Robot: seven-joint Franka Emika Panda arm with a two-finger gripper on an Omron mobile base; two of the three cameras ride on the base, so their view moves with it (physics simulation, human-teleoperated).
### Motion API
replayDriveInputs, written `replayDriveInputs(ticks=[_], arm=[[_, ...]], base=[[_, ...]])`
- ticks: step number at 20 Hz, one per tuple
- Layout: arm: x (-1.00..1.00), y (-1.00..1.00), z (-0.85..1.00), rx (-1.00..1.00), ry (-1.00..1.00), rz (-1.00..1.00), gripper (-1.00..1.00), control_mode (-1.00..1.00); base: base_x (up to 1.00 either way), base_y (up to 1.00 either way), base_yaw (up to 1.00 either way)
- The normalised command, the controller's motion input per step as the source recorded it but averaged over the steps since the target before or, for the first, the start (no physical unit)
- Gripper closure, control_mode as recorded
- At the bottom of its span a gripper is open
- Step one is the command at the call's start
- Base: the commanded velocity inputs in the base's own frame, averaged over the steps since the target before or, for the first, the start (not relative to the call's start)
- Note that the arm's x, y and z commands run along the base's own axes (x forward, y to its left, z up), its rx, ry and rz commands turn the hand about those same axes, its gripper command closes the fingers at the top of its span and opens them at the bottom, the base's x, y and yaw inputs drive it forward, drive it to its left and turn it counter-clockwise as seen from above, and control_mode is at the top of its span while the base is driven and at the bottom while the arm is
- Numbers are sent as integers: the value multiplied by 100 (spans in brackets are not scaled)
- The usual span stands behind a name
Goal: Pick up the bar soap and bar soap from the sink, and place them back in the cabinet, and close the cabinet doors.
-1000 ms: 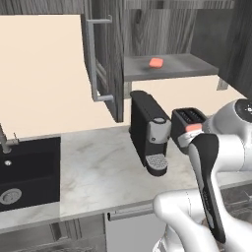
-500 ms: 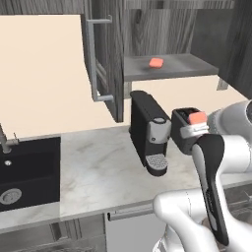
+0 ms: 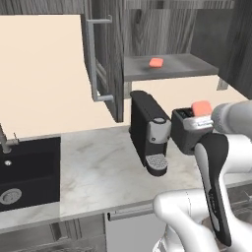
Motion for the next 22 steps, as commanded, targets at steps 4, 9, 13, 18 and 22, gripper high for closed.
replayDriveInputs(ticks=[4,9,13,18,22], arm=[[0,0,22,0,-2,0,100,-100],[0,0,21,0,-1,0,100,-100],[0,0,23,0,-1,0,100,-100],[0,0,29,0,0,0,100,-100],[0,0,36,0,0,0,100,-100]], base=[[0,0,0],[0,0,0],[0,0,0],[0,0,0],[0,0,0]])
